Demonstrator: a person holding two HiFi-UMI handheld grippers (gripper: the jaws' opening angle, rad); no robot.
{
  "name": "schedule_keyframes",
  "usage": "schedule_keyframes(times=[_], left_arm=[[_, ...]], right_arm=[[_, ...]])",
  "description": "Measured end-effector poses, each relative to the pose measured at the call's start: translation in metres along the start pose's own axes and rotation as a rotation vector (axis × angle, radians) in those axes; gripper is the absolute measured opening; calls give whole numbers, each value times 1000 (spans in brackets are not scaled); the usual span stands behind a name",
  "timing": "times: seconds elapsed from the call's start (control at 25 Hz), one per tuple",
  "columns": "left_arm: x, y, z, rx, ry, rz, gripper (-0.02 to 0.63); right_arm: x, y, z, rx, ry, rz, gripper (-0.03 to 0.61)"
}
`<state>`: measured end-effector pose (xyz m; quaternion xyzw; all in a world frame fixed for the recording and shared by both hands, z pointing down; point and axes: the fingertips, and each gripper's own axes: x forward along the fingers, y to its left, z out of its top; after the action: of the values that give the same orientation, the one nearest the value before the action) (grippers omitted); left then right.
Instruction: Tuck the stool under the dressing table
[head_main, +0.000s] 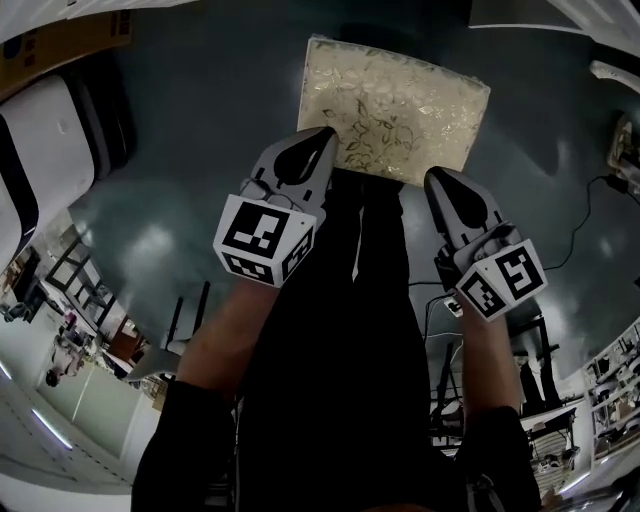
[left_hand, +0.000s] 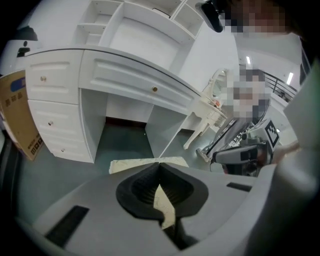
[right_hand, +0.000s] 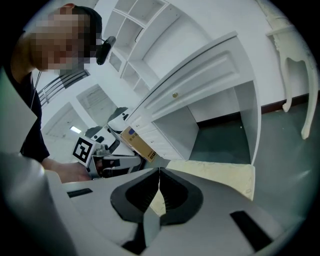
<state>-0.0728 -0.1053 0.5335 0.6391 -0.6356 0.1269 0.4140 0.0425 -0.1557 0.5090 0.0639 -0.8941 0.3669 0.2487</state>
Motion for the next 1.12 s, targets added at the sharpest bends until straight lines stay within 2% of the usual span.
schedule_keyframes(times=[0.2,0.36,0.52,0.56,0.6,0.64,0.72,0.88,0.96,1.12], left_arm=[[11,30,-22,-38,5,50,6],[18,48,-35,-17,32,86,12],[25,58,-49,-17,65,80,97],[28,60,-55,-30,82,76,140],[31,62,-61,-43,101,72,214],[34,64,-67,-56,120,71,269],[39,67,-78,-81,148,75,321],[53,76,-96,-119,184,98,399],[60,82,-105,-131,196,111,425],[72,91,-113,-143,204,130,463]], right_arm=[[15,-9,-11,45,9,21,21],[22,-25,-16,13,16,-3,23],[28,-47,-28,17,31,-56,31],[29,-52,-33,26,44,-63,81],[31,-56,-38,38,62,-67,173],[32,-59,-44,47,81,-70,230],[34,-67,-54,41,114,-92,276],[29,-95,-68,-27,155,-224,375],[27,-107,-75,-9,163,-266,418],[22,-129,-90,32,171,-323,453]])
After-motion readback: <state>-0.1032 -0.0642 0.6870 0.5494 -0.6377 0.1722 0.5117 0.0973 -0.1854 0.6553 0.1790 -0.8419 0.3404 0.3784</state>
